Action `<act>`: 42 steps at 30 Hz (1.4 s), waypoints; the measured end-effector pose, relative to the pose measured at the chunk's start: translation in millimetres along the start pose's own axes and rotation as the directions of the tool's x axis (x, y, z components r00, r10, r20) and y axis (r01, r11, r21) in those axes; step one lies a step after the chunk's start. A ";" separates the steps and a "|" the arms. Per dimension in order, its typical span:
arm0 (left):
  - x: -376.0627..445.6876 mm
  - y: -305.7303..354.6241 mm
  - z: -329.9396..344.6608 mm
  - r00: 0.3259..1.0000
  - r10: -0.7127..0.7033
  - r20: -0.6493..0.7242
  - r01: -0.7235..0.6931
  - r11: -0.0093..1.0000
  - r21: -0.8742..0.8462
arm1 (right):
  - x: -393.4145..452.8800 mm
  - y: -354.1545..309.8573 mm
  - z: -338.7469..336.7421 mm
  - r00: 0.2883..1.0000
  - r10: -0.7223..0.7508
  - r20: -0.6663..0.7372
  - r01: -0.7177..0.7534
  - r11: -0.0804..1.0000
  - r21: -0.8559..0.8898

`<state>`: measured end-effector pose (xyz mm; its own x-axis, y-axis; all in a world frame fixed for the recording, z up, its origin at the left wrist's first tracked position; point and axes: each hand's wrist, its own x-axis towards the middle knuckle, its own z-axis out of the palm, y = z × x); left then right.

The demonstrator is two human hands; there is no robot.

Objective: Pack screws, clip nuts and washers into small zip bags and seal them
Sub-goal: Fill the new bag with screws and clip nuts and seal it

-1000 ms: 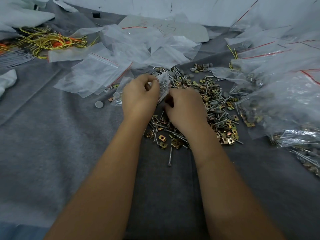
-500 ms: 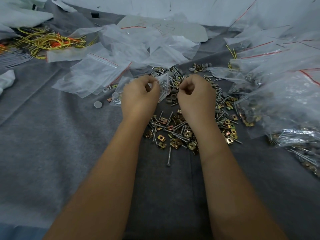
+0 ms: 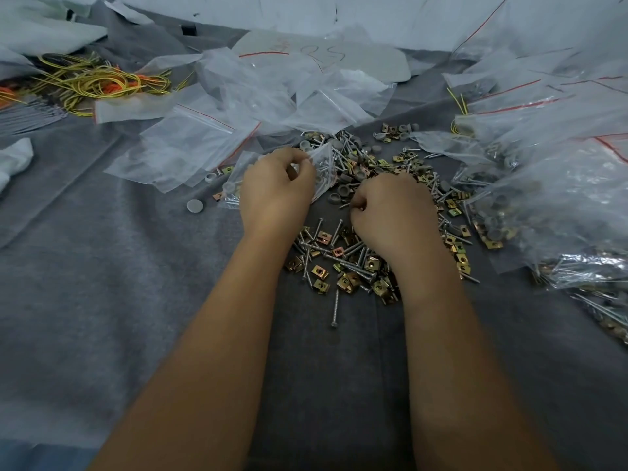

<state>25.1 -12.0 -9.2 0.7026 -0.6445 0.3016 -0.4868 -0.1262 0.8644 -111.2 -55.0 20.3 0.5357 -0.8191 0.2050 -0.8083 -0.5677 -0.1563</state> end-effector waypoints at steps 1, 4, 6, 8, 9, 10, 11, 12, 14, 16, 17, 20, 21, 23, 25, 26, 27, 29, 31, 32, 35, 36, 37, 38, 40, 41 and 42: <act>0.0 0.2 0.1 1.000 0.000 0.004 0.000 1.000 0.002 | -0.1 -0.3 0.3 1.000 -0.006 0.002 0.006 1.000 -0.002; 0.0 0.2 0.1 1.000 -0.001 0.006 0.000 1.000 0.004 | -0.6 3.3 -2.5 0.999 -0.003 0.045 0.001 0.999 0.040; -0.5 0.1 0.3 1.000 -0.001 0.007 0.001 1.000 0.001 | -1.1 6.2 -4.9 0.997 0.005 0.081 -0.011 0.998 0.066; -0.6 -0.1 0.5 1.000 0.002 0.005 -0.002 1.000 0.002 | -0.7 7.8 -5.2 0.995 0.016 0.102 -0.025 0.996 0.085; -0.6 -0.2 0.4 1.000 0.004 0.002 -0.004 1.000 0.006 | -0.1 8.1 -4.4 0.995 0.021 0.097 -0.030 0.996 0.089; -0.3 -0.3 0.3 1.000 0.006 0.001 -0.006 1.000 0.008 | 0.9 7.7 -3.0 0.996 0.022 0.083 -0.029 0.996 0.081; -0.3 -0.2 0.3 1.000 0.007 0.001 -0.007 1.000 0.010 | 1.9 7.1 -1.0 0.998 0.015 0.062 -0.019 0.998 0.059; -0.1 -0.1 0.2 1.000 0.008 0.002 -0.008 1.000 0.013 | 2.8 6.1 1.1 0.999 0.000 0.040 -0.002 1.000 0.031; -0.3 0.2 0.3 1.000 0.012 0.002 -0.012 1.000 0.017 | 4.0 2.5 5.2 0.999 -0.033 0.014 0.033 0.999 0.004; -0.8 0.8 0.1 1.000 0.014 0.006 -0.014 1.000 0.018 | 4.6 -0.5 7.7 0.999 -0.053 0.004 0.053 0.998 0.032; -1.0 1.0 -0.1 1.000 0.014 0.012 -0.014 1.000 0.017 | 4.5 -0.8 8.4 0.998 -0.057 -0.002 0.057 0.997 0.052; -1.1 1.3 -0.9 1.000 0.008 0.020 -0.008 1.000 0.016 | 4.5 2.4 9.9 0.998 -0.022 -0.061 0.031 0.988 0.154; -0.9 1.3 -0.9 1.000 0.004 0.019 -0.005 1.000 0.019 | 4.8 3.8 9.2 0.994 0.027 -0.104 -0.001 0.971 0.238; -0.7 1.6 -0.1 1.000 0.001 0.020 -0.001 1.000 0.024 | 7.0 4.8 6.4 0.969 0.150 -0.195 -0.047 0.890 0.453; -0.9 2.1 0.3 1.000 0.009 0.023 -0.009 1.000 0.026 | 8.3 1.1 2.6 0.941 0.201 -0.271 0.004 0.797 0.604; -1.2 2.3 0.3 1.000 0.018 0.024 -0.018 1.000 0.026 | 8.3 -2.5 1.5 0.937 0.188 -0.294 0.049 0.762 0.645; -1.4 2.4 0.3 0.999 0.025 0.025 -0.026 0.999 0.023 | 7.7 -6.8 1.5 0.939 0.153 -0.309 0.095 0.748 0.657; -1.4 2.3 0.2 0.999 0.030 0.021 -0.030 0.999 0.013 | 7.1 -14.2 5.9 0.939 0.062 -0.339 0.171 0.770 0.615; -0.9 2.0 0.1 1.000 0.018 0.006 -0.018 1.000 0.012 | 8.2 -17.2 11.6 0.936 0.044 -0.350 0.170 0.812 0.558; -0.6 1.9 0.2 1.000 0.006 -0.003 -0.006 1.000 0.008 | 9.2 -16.6 13.7 0.936 0.059 -0.346 0.140 0.842 0.521; 0.3 2.3 0.8 0.999 -0.038 -0.015 0.037 0.999 -0.039 | 11.5 -10.8 18.5 0.960 0.019 -0.280 0.072 0.947 0.312; 0.4 2.3 0.9 0.999 -0.050 -0.014 0.049 0.997 -0.060 | 11.2 -9.5 19.7 0.971 -0.024 -0.236 0.078 0.972 0.223; 0.5 2.2 0.8 0.998 -0.057 -0.014 0.055 0.995 -0.079 | 10.9 -9.2 20.2 0.979 -0.062 -0.194 0.090 0.986 0.141; 0.6 2.3 0.6 0.998 -0.059 -0.014 0.058 0.994 -0.093 | 10.4 -9.4 20.5 0.983 -0.087 -0.164 0.102 0.991 0.081; 0.6 2.7 0.1 0.998 -0.059 -0.015 0.057 0.993 -0.099 | 9.1 -10.0 20.5 0.983 -0.096 -0.158 0.103 0.994 0.036; 0.5 3.0 -0.2 0.998 -0.057 -0.014 0.055 0.994 -0.096 | 8.9 -9.6 20.5 0.982 -0.089 -0.165 0.096 0.995 0.038; 0.6 3.2 -0.6 0.998 -0.054 -0.013 0.052 0.994 -0.093 | 9.0 -9.3 21.2 0.983 -0.079 -0.165 0.087 0.995 0.041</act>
<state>24.3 -12.4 -6.0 0.7343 -0.6271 0.2600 -0.3992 -0.0890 0.9125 -93.7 -58.8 3.2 0.5506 -0.7467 0.3732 -0.7475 -0.6401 -0.1778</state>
